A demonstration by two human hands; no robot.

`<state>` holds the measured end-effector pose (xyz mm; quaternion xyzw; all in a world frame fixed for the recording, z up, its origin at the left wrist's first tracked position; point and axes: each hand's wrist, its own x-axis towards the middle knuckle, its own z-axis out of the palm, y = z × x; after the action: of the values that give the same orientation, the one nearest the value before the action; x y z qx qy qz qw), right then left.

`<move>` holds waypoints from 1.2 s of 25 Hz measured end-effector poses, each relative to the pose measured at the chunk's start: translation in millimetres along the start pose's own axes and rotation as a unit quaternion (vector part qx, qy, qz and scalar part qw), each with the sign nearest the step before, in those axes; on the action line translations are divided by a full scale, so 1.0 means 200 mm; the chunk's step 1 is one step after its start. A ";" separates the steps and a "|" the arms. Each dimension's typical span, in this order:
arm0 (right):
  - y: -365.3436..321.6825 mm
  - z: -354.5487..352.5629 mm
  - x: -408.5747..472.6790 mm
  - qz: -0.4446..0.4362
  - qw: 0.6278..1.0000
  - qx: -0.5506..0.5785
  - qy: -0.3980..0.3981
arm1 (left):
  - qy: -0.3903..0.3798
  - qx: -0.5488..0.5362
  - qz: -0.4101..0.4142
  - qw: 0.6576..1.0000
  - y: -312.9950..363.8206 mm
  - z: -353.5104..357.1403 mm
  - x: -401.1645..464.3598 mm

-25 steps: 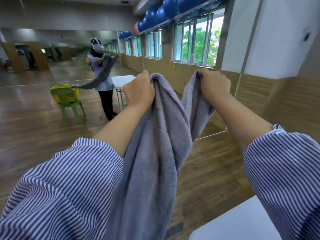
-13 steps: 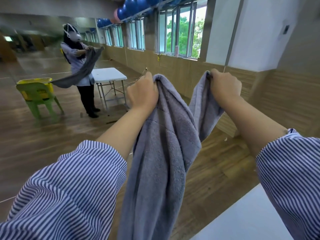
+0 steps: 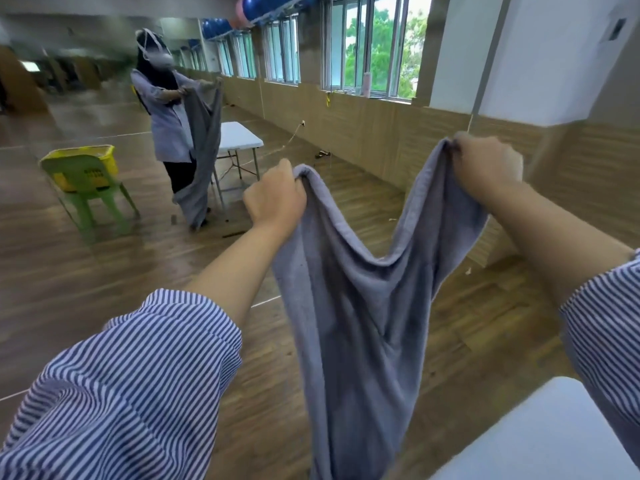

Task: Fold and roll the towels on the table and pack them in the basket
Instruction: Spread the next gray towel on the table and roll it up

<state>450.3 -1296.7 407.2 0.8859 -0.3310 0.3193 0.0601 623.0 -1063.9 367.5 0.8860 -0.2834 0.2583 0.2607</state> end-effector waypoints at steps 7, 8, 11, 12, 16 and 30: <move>0.11 0.25 -0.07 0.012 0.995 -0.014 -0.093 | -0.033 -0.016 -0.078 0.996 -0.21 0.25 -0.09; 0.12 0.27 -0.08 0.016 0.995 0.001 -0.103 | -0.024 -0.028 -0.078 0.996 -0.23 0.27 -0.09; 0.15 0.39 -0.07 0.036 0.988 0.046 -0.145 | -0.001 -0.040 -0.051 0.998 -0.27 0.34 -0.13; 0.19 0.44 -0.05 0.048 0.985 0.039 -0.163 | -0.001 -0.040 -0.050 0.998 -0.29 0.37 -0.13; 0.40 0.60 0.00 0.185 0.953 -0.003 -0.242 | 0.021 -0.096 -0.176 0.979 -0.48 0.47 -0.16; 0.83 0.24 0.22 0.198 0.967 0.159 0.034 | 0.013 -0.233 -0.053 0.971 -0.16 0.44 -0.20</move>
<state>397.7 -1463.9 379.0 0.7898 -0.4423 0.4030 -0.1349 642.5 -1080.3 269.6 0.8111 -0.2852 0.1830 0.4768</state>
